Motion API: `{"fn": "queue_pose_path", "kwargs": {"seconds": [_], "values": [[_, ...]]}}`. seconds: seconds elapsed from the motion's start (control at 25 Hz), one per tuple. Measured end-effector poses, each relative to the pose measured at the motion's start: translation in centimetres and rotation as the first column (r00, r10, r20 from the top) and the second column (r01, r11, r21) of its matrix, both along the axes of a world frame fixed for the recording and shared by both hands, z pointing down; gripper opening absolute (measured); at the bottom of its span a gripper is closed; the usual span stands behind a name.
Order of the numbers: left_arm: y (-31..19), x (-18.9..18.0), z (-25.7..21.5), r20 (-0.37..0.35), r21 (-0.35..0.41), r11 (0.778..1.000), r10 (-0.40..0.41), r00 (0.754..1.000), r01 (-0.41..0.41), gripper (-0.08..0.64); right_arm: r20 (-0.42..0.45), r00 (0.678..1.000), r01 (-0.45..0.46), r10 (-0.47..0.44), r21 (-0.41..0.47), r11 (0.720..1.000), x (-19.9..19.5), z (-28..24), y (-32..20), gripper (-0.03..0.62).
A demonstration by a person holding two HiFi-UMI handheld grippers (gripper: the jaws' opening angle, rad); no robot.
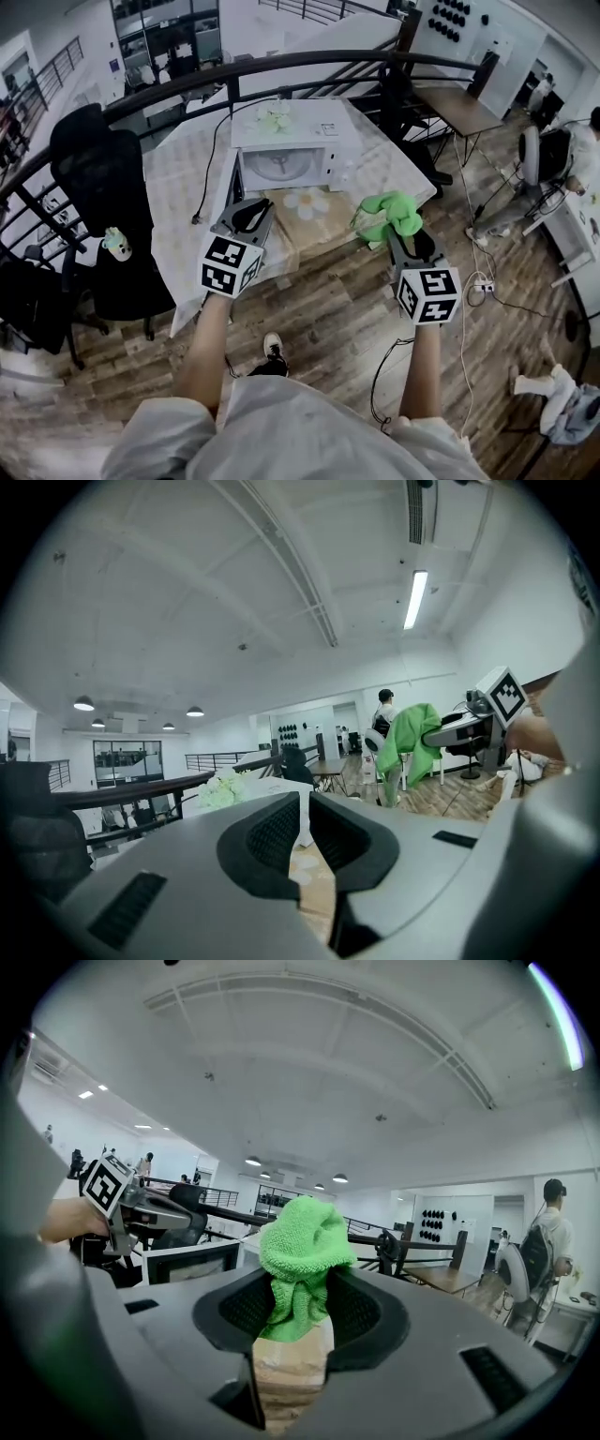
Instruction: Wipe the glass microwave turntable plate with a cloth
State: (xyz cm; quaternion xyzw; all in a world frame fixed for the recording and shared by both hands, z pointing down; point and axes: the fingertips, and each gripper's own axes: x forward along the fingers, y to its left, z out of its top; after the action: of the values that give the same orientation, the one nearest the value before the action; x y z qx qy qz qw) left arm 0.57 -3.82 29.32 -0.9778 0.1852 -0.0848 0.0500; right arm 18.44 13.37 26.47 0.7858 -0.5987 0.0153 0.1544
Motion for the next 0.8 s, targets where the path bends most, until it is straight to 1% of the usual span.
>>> {"fn": "queue_pose_path", "kwargs": {"seconds": [0.2,0.48,0.64,0.8], "values": [[-6.0,2.8,-0.3,0.003,0.016,1.0,-0.007,1.0,0.007,0.046,0.003,1.0,0.01,-0.01,-0.007,1.0,3.0,-0.4,-7.0,0.172],[-12.2,4.0,0.9,0.022,-0.019,0.999,-0.046,0.999,0.047,0.046,0.027,0.998,0.053,-0.052,-0.023,0.998,4.8,1.1,-14.8,0.173],[-14.2,4.4,2.0,0.019,-0.047,0.994,-0.097,0.995,0.098,0.046,0.054,0.992,0.12,-0.117,-0.053,0.991,4.9,3.2,-18.7,0.173],[-15.3,4.8,3.5,0.037,-0.055,0.985,-0.161,0.986,0.163,0.046,0.084,0.975,0.214,-0.207,-0.081,0.974,5.4,5.6,-22.6,0.173]]}}
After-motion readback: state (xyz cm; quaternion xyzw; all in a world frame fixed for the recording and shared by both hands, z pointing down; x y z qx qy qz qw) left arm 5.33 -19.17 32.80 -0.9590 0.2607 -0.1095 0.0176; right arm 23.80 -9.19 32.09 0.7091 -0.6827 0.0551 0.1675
